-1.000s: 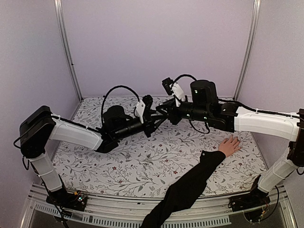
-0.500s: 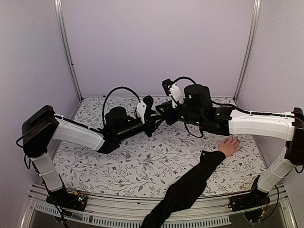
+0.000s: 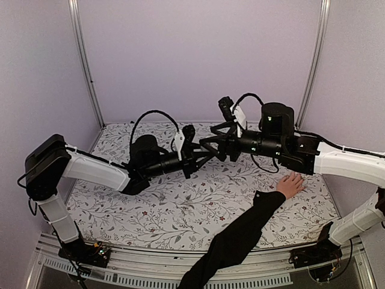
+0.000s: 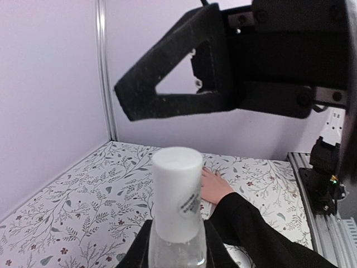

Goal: Paint the nails
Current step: Screw the nail polish bottle.

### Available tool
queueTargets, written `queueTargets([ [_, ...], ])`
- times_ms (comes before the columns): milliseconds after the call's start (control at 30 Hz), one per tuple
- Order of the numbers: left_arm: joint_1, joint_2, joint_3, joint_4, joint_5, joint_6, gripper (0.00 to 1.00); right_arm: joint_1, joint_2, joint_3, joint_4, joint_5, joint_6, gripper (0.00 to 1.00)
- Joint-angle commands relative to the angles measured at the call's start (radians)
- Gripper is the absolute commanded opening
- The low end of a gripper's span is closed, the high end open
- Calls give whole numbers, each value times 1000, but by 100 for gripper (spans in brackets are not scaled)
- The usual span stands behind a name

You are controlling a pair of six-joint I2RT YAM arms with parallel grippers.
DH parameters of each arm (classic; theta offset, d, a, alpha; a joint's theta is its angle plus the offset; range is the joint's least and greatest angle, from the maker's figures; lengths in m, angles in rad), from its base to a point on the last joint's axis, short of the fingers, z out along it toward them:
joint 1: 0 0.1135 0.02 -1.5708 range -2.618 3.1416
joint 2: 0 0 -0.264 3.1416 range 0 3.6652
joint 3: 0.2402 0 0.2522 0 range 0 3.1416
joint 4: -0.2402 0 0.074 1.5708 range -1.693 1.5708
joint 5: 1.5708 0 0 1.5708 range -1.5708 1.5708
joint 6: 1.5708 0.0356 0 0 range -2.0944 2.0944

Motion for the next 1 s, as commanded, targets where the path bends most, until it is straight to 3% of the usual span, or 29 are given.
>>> queueTargets([
  [0,2,-38,-11,43,168,3,0,-32,-48,-10,-50,-243,-101,69],
  [267,3,-30,9,56,366,-19,0,-44,-29,62,-203,-475,-232,57],
  [467,2,-26,14,75,414,-35,0,-45,-21,76,-232,-502,-262,44],
  [567,3,-27,15,75,424,-37,0,-47,-9,84,-254,-508,-275,42],
  [767,2,-27,18,79,440,-38,0,-46,12,98,-260,-520,-281,30],
  [967,4,-33,16,72,408,-35,0,-47,24,110,-262,-500,-270,8],
])
